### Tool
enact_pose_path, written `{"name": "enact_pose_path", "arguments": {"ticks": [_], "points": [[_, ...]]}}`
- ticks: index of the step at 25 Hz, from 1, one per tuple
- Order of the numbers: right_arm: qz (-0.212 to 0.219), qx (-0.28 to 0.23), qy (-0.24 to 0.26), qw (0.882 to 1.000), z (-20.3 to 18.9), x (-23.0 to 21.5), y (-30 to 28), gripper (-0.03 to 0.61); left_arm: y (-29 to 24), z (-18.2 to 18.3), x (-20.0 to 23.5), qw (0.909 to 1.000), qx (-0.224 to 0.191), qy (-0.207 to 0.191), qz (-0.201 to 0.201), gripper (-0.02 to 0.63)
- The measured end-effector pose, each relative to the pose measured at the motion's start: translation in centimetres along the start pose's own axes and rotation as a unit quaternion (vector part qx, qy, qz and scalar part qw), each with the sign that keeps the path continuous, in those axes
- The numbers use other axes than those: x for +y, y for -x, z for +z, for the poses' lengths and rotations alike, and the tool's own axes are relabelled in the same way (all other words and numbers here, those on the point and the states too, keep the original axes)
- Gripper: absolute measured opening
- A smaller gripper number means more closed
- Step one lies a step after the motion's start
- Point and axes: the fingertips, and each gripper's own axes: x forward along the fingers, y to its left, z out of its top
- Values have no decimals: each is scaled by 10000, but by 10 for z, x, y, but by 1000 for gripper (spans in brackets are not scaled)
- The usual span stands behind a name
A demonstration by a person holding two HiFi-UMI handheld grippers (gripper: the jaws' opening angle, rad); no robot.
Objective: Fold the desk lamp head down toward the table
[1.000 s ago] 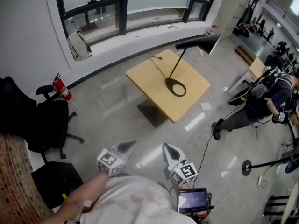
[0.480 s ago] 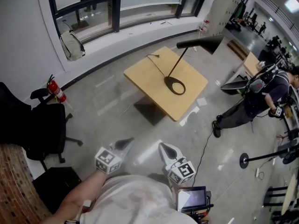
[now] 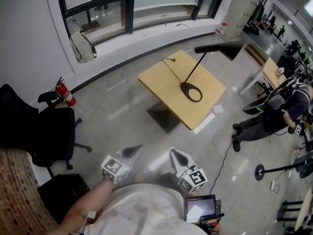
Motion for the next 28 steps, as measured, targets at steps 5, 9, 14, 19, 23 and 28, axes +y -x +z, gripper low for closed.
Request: {"name": "enact_pose_path", "arguments": {"ticks": [5, 9, 14, 19, 23, 28], "points": [[50, -15, 8, 10000, 5, -11, -10, 14, -8, 0, 10, 10000, 10, 53, 82, 2], [30, -58, -83, 9999, 5, -31, -14, 14, -25, 2, 12, 9999, 61, 91, 93, 2], [57, -117, -153, 9998, 16, -58, -30, 14, -52, 11, 22, 9999, 121, -16, 71, 2], [52, -221, -171, 9996, 27, -91, -43, 14, -89, 33, 31, 9997, 115, -198, -10, 2], [-12, -216, -202, 9996, 32, -121, -50, 14, -119, 36, 37, 9996, 184, -227, -53, 2], [-77, -254, -310, 9992, 37, -153, -57, 14, -154, 48, 41, 9990, 260, -323, -142, 2]]}}
